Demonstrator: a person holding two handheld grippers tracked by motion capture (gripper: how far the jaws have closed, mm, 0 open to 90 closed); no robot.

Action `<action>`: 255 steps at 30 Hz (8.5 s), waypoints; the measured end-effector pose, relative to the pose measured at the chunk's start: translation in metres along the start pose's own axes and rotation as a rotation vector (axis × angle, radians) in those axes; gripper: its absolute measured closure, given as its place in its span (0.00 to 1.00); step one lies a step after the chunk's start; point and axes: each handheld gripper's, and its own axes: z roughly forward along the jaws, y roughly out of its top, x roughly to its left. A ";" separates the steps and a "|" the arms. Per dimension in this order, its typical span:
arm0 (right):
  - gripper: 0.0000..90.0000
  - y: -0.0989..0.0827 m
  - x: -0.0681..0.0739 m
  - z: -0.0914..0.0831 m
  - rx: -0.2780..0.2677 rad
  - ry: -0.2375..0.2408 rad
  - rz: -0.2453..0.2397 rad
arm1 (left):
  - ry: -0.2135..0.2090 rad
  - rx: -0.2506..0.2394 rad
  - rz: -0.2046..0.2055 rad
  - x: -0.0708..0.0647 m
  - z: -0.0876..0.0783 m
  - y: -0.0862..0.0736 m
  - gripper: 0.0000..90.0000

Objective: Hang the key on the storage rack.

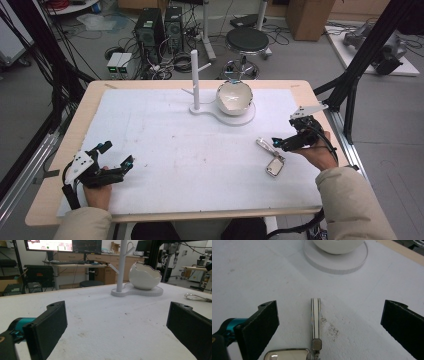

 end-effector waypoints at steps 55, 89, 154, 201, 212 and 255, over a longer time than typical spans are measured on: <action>0.63 0.005 0.004 0.071 0.607 0.051 -0.064 | -0.001 -0.003 0.005 -0.001 0.000 0.000 0.04; 0.83 0.012 0.003 0.073 0.630 0.078 -0.042 | 0.000 -0.003 0.004 -0.001 0.000 0.000 0.04; 0.83 0.190 0.059 0.127 0.038 0.505 -0.017 | 0.004 0.011 0.019 -0.002 0.001 0.000 0.04; 0.82 0.179 0.034 0.164 0.016 0.490 0.148 | -0.001 0.013 0.026 -0.002 0.001 0.000 0.04; 0.64 0.181 0.039 0.162 0.003 0.447 0.126 | 0.000 0.008 0.022 -0.003 0.001 0.000 0.04; 0.01 0.008 0.042 0.002 -0.515 0.189 -0.004 | -0.001 0.020 0.035 -0.003 0.002 0.000 0.04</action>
